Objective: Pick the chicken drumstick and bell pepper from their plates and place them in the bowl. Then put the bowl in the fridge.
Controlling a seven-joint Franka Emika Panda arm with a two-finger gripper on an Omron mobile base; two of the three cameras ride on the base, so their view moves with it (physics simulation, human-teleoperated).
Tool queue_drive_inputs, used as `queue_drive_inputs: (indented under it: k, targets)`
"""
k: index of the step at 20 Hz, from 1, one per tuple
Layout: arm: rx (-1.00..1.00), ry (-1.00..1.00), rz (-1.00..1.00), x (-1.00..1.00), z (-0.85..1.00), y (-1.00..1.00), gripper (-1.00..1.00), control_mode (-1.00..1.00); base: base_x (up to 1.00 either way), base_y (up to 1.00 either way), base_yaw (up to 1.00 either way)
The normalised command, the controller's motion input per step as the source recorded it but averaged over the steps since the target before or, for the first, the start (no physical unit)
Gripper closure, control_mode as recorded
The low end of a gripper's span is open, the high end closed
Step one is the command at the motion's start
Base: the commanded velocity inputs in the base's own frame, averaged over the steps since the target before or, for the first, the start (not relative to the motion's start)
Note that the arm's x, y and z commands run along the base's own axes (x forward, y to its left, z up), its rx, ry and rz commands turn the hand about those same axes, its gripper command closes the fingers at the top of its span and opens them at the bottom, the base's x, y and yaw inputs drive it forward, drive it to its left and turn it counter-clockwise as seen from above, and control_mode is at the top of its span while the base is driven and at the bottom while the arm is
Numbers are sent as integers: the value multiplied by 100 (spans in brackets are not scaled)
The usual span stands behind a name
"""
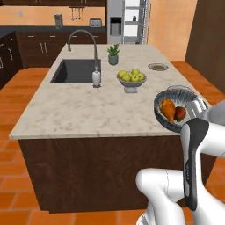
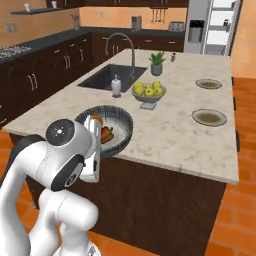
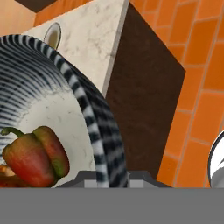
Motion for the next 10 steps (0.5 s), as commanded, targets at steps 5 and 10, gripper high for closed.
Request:
queue_drive_inputs:
  k: [5,10]
  targets:
    - [0,0,0,0,0,0,100,100,34,100,-1]
    - [0,0,0,0,0,0,100,100,40,100,-4]
